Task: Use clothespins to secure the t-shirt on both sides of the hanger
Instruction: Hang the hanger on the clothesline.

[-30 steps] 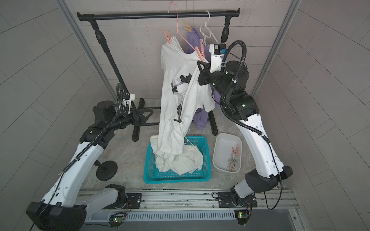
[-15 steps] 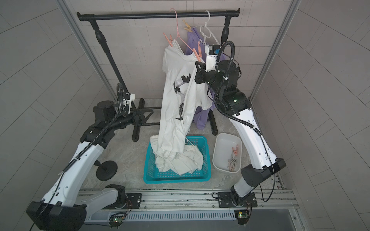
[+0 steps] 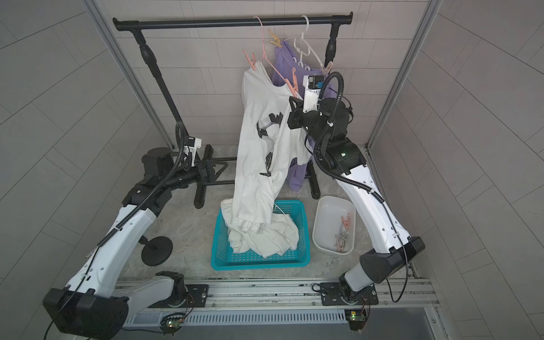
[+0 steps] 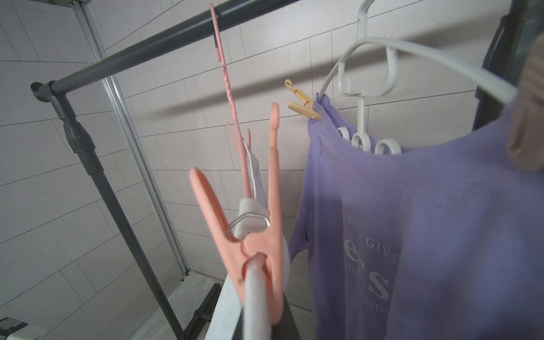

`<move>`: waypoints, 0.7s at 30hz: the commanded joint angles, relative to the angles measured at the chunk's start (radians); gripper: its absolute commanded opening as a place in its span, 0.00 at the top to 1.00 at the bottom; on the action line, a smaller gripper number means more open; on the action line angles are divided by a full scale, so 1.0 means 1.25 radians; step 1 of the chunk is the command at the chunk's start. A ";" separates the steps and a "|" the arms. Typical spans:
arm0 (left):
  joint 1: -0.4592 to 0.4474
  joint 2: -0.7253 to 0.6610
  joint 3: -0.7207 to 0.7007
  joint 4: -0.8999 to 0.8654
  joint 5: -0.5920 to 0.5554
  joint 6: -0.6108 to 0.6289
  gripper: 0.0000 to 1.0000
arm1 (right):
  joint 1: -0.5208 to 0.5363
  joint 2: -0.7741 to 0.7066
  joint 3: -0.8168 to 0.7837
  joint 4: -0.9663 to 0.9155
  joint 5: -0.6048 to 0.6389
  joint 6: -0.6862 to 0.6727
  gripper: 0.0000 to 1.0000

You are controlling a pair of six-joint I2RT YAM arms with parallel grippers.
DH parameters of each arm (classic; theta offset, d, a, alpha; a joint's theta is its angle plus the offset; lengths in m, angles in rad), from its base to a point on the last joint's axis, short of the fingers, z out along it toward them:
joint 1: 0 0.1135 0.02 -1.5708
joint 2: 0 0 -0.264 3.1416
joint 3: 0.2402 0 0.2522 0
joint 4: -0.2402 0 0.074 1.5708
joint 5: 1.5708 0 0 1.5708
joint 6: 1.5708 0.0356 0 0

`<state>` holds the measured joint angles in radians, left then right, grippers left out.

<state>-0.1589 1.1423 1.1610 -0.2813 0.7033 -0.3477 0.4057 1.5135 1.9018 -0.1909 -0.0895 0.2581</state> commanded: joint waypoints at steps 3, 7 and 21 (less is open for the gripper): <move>-0.015 0.000 -0.007 0.025 0.016 -0.008 0.13 | -0.005 -0.036 -0.022 0.045 0.010 0.006 0.81; -0.027 0.002 -0.006 0.025 0.013 -0.017 0.13 | -0.004 -0.036 -0.029 0.012 0.014 0.007 0.59; -0.067 0.022 -0.009 0.026 -0.005 -0.014 0.12 | -0.007 -0.130 -0.181 -0.033 0.018 -0.003 0.22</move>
<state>-0.2295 1.1652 1.1599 -0.2794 0.7055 -0.3668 0.3985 1.3972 1.6951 -0.1989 -0.0757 0.2653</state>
